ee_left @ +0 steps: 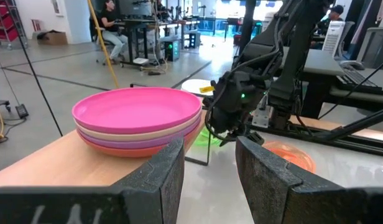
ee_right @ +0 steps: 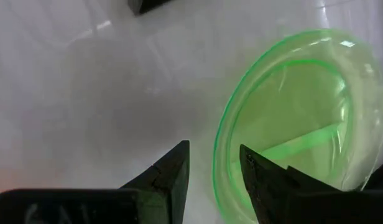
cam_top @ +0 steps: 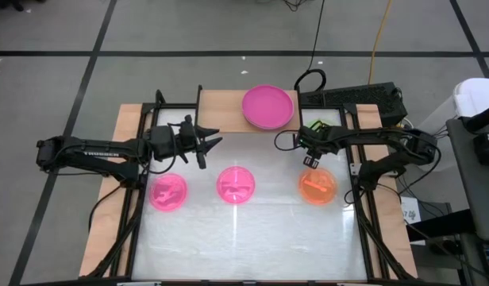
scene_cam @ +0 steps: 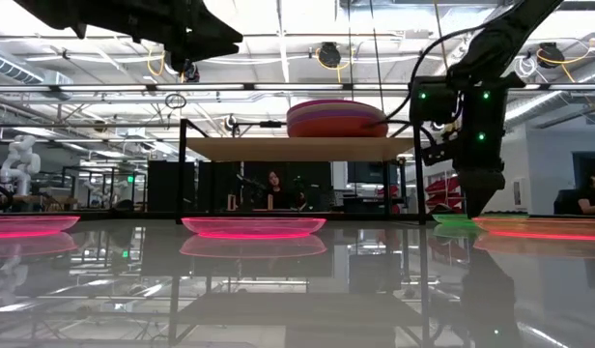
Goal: Place and stack plates onto a shelf
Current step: Put the green transparent plate on the shelf
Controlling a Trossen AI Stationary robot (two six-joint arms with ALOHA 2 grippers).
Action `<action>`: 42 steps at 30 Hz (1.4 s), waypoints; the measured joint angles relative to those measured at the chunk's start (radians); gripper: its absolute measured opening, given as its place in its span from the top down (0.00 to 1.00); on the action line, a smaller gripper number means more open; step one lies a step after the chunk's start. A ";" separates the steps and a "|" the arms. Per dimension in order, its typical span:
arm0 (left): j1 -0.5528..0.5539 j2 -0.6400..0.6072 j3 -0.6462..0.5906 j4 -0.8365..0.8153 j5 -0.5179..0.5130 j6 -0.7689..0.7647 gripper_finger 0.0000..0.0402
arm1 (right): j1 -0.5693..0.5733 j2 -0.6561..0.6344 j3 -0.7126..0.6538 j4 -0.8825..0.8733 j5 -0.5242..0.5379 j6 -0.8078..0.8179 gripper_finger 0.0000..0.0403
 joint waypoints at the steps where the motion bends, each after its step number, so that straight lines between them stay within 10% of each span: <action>1: 0.000 0.000 0.000 -0.001 0.000 0.000 0.63 | -0.004 0.010 0.000 0.003 -0.001 -0.001 0.69; 42: 0.000 0.000 0.000 -0.028 0.000 -0.008 0.63 | -0.038 -0.056 -0.052 -0.074 -0.028 0.136 0.69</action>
